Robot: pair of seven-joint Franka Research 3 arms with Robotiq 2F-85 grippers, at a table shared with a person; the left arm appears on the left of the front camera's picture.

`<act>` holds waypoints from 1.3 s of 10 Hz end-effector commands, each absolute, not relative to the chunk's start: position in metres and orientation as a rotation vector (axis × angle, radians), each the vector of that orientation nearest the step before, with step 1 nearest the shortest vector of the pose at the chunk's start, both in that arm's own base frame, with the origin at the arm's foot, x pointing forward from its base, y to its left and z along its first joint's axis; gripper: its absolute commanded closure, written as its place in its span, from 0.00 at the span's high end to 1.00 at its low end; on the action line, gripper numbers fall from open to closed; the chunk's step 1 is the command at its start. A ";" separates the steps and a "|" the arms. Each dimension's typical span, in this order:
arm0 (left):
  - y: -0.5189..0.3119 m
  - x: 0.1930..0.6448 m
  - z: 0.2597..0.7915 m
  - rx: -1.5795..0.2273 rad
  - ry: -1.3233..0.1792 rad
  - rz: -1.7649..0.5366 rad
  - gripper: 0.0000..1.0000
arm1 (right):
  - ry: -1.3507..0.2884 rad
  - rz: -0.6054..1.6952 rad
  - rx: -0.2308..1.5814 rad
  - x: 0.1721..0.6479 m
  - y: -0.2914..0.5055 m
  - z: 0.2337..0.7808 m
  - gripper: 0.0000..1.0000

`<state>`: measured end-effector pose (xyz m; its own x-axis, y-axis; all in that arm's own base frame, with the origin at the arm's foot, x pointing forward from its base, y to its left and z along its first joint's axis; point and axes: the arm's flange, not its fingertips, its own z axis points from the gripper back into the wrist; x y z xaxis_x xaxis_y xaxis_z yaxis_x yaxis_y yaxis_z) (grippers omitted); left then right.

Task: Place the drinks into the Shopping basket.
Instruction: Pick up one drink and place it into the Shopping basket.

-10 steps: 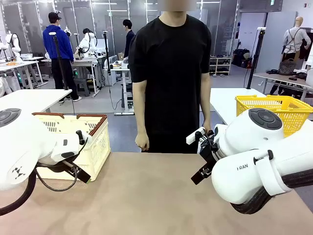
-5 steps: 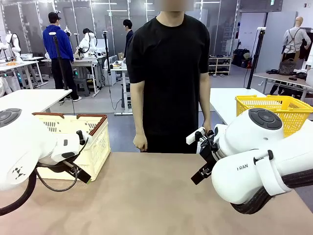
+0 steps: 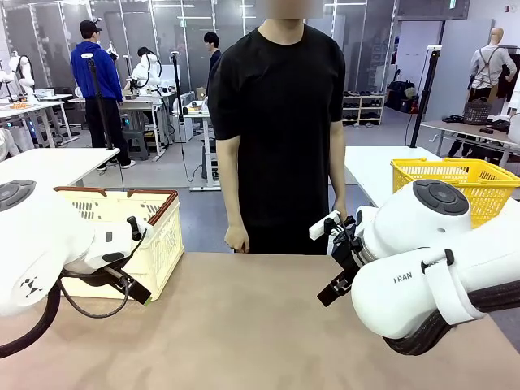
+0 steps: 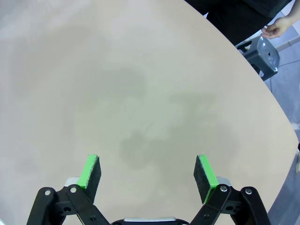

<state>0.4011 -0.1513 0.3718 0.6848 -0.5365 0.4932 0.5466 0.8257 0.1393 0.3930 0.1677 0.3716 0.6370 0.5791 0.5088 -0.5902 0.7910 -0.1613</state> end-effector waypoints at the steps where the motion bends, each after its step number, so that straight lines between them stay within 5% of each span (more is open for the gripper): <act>1: -0.151 0.401 0.372 -0.020 -0.546 -0.605 1.00 | -0.573 0.663 0.023 0.393 0.167 0.372 1.00; 7: -0.151 0.401 0.372 -0.019 -0.546 -0.607 1.00 | -0.574 0.668 0.021 0.393 0.168 0.372 1.00; 13: -0.250 0.368 0.441 0.034 -0.595 -0.433 1.00 | -0.597 0.542 0.012 0.345 0.277 0.450 1.00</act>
<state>0.3678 -0.2276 0.4387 0.7017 -0.4419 0.5589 0.4543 0.8818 0.1268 0.3437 0.2625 0.4476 0.6494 0.5418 0.5336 -0.5586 0.8160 -0.1487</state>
